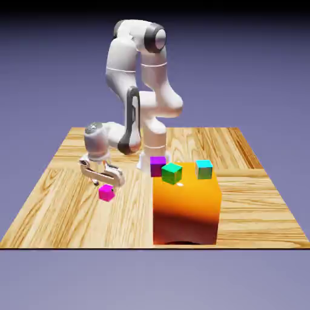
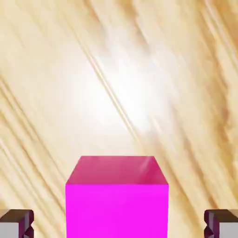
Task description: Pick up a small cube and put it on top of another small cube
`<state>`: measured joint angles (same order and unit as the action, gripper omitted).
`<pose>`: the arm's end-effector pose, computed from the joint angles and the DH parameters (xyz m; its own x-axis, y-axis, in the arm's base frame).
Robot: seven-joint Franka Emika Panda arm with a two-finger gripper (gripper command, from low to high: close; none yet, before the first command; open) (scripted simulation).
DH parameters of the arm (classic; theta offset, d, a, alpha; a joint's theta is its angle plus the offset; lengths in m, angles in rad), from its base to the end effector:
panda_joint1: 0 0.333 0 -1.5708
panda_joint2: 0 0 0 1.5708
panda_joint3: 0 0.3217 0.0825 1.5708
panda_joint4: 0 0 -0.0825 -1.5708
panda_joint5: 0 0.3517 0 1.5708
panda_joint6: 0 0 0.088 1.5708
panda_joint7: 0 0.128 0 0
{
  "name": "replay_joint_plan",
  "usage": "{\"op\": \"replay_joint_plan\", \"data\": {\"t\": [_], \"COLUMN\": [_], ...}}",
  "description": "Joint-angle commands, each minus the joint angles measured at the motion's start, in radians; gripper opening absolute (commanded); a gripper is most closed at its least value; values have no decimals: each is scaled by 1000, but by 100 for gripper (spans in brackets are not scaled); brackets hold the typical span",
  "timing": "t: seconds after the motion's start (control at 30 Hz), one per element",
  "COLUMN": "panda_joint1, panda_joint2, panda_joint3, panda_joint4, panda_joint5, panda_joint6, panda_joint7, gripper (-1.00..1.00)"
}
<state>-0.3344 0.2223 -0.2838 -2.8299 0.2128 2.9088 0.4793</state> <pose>0.2602 -0.2108 0.1502 0.2572 -0.9620 -0.0913 -0.9597 -0.2654 0.0922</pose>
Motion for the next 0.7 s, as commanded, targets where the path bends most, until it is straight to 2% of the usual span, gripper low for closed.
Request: {"op": "replay_joint_plan", "data": {"t": [0.0,0.03,0.07,0.4,0.53,0.67], "panda_joint1": [-26,-30,-30,199,167,256], "panda_joint2": [33,38,38,-252,-277,-319], "panda_joint3": [36,42,42,-279,-178,-55], "panda_joint4": [3,4,4,-27,82,227], "panda_joint5": [40,46,46,-304,-226,-200], "panda_joint6": [27,31,31,-209,-295,-459], "panda_joint7": [-28,-32,-32,215,263,167], "gripper": [0,0,-100,-100,-100,-100]}}
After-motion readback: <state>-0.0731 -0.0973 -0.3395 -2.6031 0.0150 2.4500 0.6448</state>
